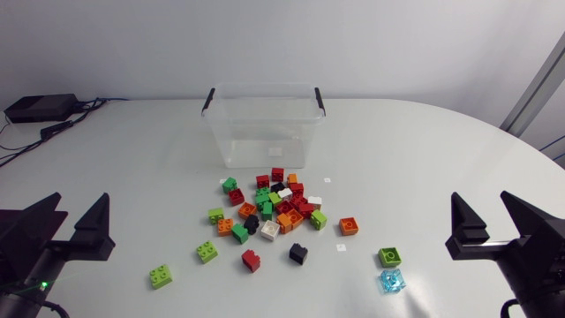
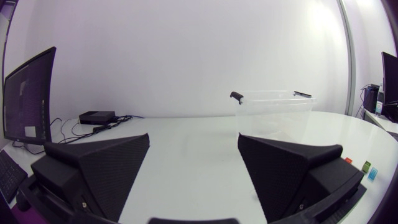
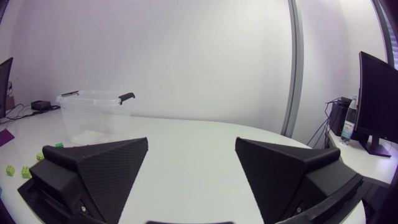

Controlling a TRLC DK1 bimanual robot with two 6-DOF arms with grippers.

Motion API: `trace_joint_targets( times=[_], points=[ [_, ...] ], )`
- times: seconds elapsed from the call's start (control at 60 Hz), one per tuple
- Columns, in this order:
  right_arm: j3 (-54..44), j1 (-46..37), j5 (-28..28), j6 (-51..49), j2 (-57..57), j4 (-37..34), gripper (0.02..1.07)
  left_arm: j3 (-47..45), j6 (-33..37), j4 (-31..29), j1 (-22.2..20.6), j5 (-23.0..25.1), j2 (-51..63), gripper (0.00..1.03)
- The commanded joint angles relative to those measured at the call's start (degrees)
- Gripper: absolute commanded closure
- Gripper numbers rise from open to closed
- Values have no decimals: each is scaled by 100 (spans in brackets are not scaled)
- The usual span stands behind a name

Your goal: Place the duplo bricks in the container

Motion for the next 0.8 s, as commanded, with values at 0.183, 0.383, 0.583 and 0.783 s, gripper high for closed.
trace_joint_targets(
  times=[0.183,0.383,0.583,0.783],
  points=[
    [-126,53,-32,129,-30,-34,6,-102,-10,5,-7,53,-56,4],
    [-126,53,-32,129,-30,-34,6,-102,-10,5,-42,53,-56,4],
    [-126,70,-32,121,-38,-25,6,65,16,-39,-103,53,-56,4],
    [-126,62,-32,112,-38,-17,6,707,-2,-417,-209,53,208,4]
  ],
)
